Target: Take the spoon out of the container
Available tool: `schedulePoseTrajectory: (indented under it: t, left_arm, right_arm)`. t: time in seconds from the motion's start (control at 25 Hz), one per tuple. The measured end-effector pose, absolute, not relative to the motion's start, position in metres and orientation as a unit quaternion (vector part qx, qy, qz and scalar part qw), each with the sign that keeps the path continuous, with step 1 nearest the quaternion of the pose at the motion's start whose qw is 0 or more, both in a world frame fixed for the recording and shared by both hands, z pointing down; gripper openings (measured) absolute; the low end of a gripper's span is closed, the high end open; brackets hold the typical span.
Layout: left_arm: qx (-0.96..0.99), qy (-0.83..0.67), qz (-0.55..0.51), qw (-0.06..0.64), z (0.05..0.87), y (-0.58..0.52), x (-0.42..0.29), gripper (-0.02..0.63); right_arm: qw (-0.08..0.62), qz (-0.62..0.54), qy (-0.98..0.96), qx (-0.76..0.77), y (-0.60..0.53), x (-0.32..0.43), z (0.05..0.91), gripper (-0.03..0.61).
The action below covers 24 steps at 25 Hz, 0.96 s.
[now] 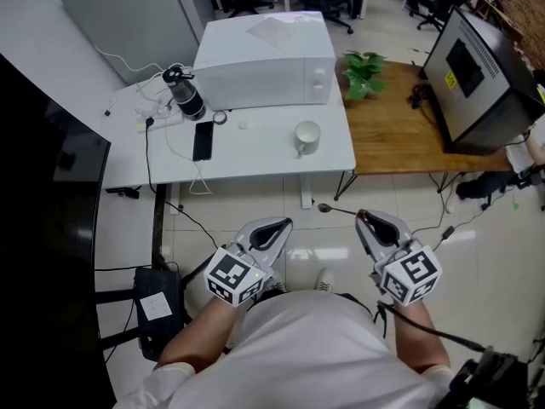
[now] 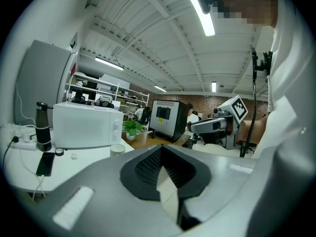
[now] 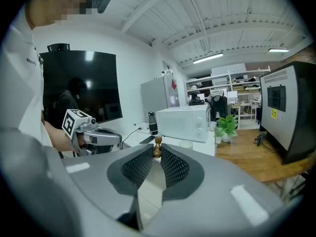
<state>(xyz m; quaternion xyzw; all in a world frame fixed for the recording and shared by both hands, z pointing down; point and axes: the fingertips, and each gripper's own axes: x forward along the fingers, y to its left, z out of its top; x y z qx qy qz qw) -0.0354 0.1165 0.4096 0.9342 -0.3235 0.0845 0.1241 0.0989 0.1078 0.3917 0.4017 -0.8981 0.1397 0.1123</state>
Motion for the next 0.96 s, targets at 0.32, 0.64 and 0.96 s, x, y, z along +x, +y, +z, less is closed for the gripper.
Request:
schedulePoseTrajectory:
  t: [0.32,0.64,0.96]
  left_arm:
    - [0.934,-0.323,0.085,0.126,0.4115,0.1117,-0.0392,0.005]
    - [0.935,-0.321,0.085,0.126,0.4118,0.1087,-0.0379,0.005]
    - [0.935,-0.32,0.086,0.128,0.4064,0.1063,-0.0354,0.005]
  right_arm:
    - [0.113,0.143,-0.897,0.403,0.1024,0.0952,0.3938,0.054]
    - [0.114,0.145,-0.896,0.404,0.1014,0.0957,0.396,0.054]
    - [0.113,0.145,-0.895,0.406,0.1003,0.0985,0.3872,0.054]
